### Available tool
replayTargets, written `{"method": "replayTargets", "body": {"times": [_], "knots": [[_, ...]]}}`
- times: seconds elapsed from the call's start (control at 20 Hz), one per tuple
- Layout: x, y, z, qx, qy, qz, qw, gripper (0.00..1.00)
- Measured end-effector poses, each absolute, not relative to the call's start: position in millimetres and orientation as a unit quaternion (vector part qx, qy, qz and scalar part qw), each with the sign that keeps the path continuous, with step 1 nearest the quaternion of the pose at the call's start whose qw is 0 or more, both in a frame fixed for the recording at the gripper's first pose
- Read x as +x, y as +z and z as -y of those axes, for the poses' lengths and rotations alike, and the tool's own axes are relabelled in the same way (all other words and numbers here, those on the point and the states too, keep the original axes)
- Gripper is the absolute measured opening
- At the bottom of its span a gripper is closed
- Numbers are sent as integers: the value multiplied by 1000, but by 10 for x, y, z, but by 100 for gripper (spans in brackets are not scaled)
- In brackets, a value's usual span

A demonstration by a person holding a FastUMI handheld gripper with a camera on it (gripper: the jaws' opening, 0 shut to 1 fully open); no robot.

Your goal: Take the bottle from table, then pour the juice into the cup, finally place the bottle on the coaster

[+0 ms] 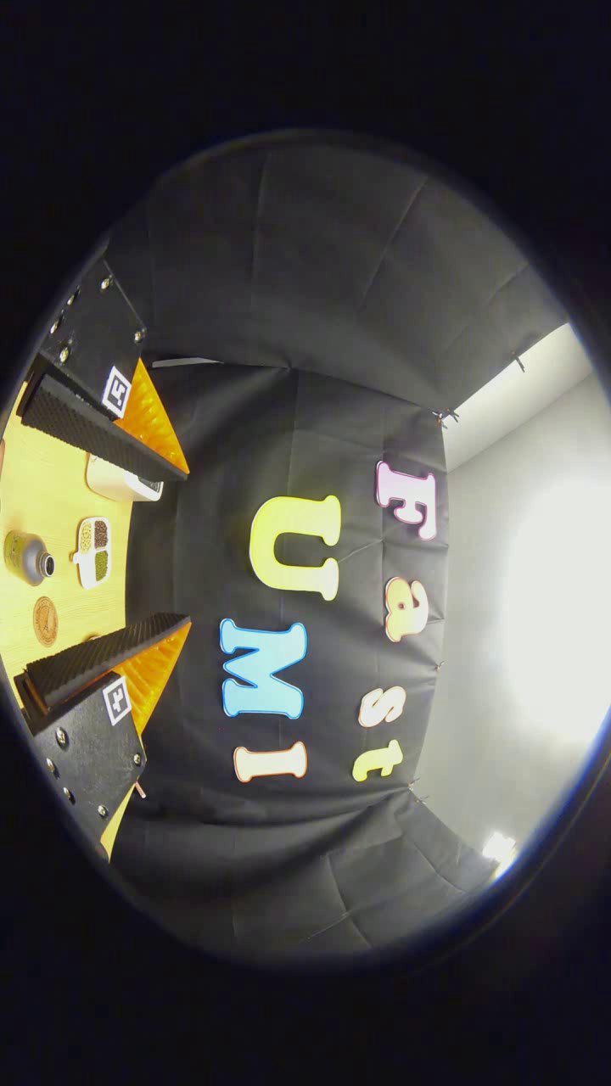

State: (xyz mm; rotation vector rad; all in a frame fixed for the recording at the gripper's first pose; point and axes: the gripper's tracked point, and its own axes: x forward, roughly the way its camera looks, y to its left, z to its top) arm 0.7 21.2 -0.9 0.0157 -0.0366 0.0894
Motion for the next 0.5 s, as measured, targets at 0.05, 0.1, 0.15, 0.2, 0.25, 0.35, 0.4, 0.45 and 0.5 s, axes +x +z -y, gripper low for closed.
{"method": "replayTargets", "body": {"times": [0.05, 0.1, 0.15, 0.2, 0.25, 0.35, 0.4, 0.45, 0.5], "knots": [[14, -37, -186, 6, 39, 12, 999, 95], [28, -70, -156, 9, 31, 5, 999, 95], [20, -108, -131, 12, 24, 0, 1000, 95], [22, -154, -103, 17, 15, -6, 1000, 95], [19, -200, -65, 23, 8, -11, 1000, 95], [29, -266, -71, 34, 7, -14, 999, 95], [33, -310, -55, 37, 6, -16, 999, 95], [34, -361, -26, 36, 2, -17, 999, 95], [37, -424, 17, 30, -6, -21, 999, 95]]}}
